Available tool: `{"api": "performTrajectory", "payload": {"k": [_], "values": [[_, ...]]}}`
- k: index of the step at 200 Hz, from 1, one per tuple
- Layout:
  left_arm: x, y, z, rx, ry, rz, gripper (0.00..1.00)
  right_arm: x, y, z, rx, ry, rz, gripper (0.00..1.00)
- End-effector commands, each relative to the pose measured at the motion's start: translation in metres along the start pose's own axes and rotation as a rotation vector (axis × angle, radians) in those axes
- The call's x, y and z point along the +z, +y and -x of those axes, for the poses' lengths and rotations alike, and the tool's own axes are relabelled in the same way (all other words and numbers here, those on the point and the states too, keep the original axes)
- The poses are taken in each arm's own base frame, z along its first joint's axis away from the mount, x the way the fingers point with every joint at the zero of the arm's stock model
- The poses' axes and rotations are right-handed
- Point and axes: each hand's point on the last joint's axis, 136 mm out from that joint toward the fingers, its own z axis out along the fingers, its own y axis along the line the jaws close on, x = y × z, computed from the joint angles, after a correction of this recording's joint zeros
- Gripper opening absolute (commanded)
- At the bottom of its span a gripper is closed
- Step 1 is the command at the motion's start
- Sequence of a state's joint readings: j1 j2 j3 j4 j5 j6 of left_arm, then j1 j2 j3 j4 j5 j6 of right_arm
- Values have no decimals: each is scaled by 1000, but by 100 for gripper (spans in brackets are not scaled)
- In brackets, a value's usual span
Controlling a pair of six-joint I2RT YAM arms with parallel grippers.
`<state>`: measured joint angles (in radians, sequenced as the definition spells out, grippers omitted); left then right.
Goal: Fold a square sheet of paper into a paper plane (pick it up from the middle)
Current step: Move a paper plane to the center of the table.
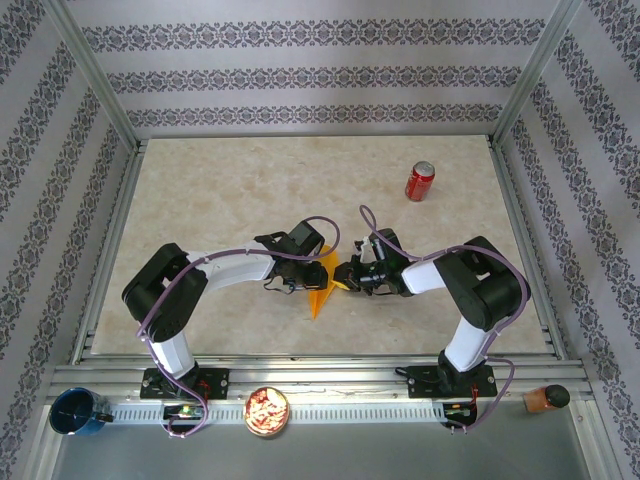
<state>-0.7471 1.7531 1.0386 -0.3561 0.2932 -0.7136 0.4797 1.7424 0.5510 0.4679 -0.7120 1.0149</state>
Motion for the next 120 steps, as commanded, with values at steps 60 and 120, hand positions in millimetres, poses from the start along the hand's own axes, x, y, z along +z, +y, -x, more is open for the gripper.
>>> {"api": "performTrajectory", "payload": {"k": [60, 120], "values": [[-6, -3, 3, 53, -15, 30, 38, 1, -2, 0, -12, -2, -8, 11], [-6, -4, 0, 22, -16, 5, 29, 1, 0, 0, -16, 0, -7, 11]]}}
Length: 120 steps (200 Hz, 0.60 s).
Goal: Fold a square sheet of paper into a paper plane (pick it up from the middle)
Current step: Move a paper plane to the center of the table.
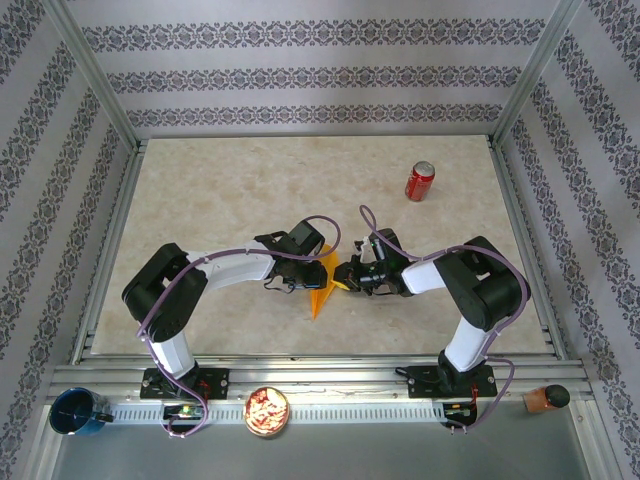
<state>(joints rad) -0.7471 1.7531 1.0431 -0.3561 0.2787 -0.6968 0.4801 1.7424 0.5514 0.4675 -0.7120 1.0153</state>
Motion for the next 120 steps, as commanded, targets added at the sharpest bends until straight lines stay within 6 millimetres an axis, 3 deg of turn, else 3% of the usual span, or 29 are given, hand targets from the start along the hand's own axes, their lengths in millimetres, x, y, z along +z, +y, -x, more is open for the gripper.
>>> {"api": "performTrajectory", "payload": {"k": [1, 59, 120], "values": [[-5, -5, -3, 4, -3, -2, 29, 1, 0, 0, -15, 0, -7, 11], [2, -20, -9, 5, 42, -94, 26, 0, 1, 0, -17, -2, -8, 11], [8, -7, -13, 26, 74, 0, 19, -1, 2, 1, -20, -4, -7, 12]]}}
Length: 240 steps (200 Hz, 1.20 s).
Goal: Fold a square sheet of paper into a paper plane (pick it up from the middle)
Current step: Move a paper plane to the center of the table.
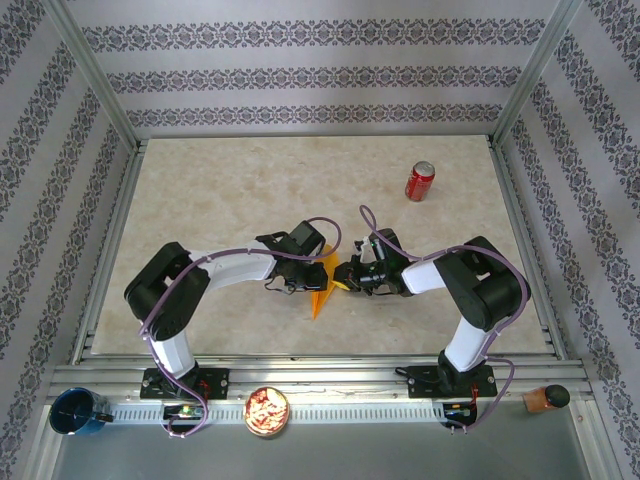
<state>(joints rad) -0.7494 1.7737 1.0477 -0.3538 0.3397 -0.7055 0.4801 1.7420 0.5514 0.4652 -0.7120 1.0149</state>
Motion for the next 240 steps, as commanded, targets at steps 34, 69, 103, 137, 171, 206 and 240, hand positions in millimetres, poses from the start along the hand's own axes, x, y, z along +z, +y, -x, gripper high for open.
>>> {"api": "performTrajectory", "payload": {"k": [34, 69, 103, 137, 171, 206, 240], "values": [[4, -1, -5, 57, 31, 62, 18, -2, 3, 1, -22, -5, -4, 12], [7, 2, -6, 70, 37, 105, 15, -2, 3, 1, -21, -6, -6, 12], [10, 5, -5, 87, 51, 147, 13, -1, 3, 1, -20, -3, -4, 13], [12, 6, -3, 93, 51, 168, 13, -1, 5, 1, -24, -3, 1, 13], [16, 5, -4, 87, 58, 161, 13, -2, 5, 1, -24, -2, 2, 13], [20, 0, -5, 76, 64, 123, 13, -3, 6, 1, -26, -4, 3, 13], [19, 3, -2, 77, 54, 145, 8, -5, 8, 1, -33, -5, 6, 16]]}}
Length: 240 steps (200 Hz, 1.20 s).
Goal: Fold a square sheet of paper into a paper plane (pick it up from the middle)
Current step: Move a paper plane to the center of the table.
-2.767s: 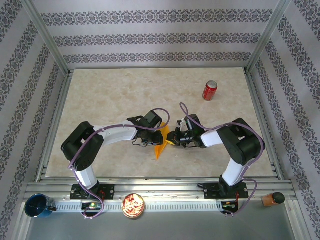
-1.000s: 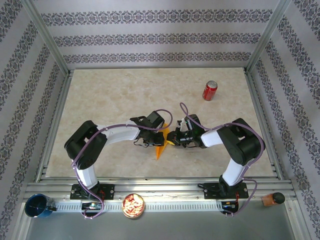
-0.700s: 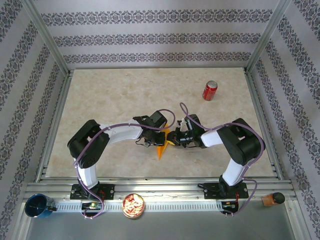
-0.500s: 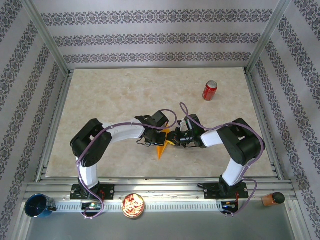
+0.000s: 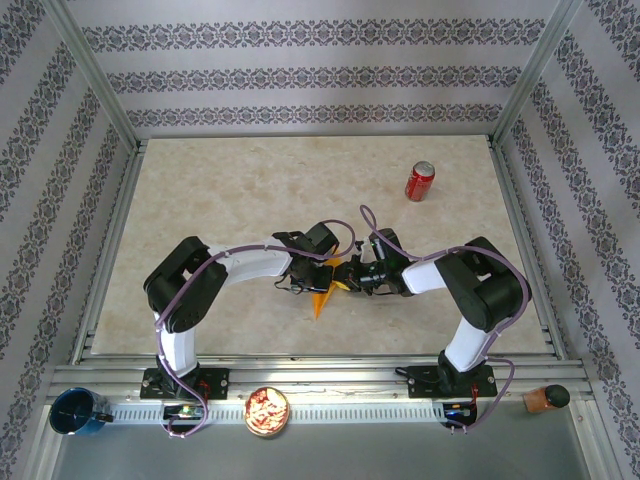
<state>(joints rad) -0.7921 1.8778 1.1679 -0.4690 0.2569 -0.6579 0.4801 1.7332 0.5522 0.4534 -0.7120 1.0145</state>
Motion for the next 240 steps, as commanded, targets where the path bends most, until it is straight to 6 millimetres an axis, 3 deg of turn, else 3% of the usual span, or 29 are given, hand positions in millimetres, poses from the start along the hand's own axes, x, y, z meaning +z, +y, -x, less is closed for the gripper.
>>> {"api": "performTrajectory", "payload": {"k": [1, 29, 58, 115, 151, 240], "values": [[4, 1, -2, 13, 14, 26, 8, -4, 7, 1, -35, -6, 8, 16], [-7, 5, 4, 7, -29, 60, 7, -13, 8, 3, -43, -22, 4, 25], [-22, 31, 10, -19, -77, 185, 7, -34, 6, 6, -58, -66, -28, 35], [-29, 71, 24, -93, -99, 343, 7, -73, 1, 8, -90, -148, -116, 39], [-21, 71, 28, -92, -64, 359, 8, -83, -1, 9, -76, -184, -111, 39], [-8, 67, 26, -97, -33, 323, 13, -80, -9, 6, -60, -165, -116, 39]]}}
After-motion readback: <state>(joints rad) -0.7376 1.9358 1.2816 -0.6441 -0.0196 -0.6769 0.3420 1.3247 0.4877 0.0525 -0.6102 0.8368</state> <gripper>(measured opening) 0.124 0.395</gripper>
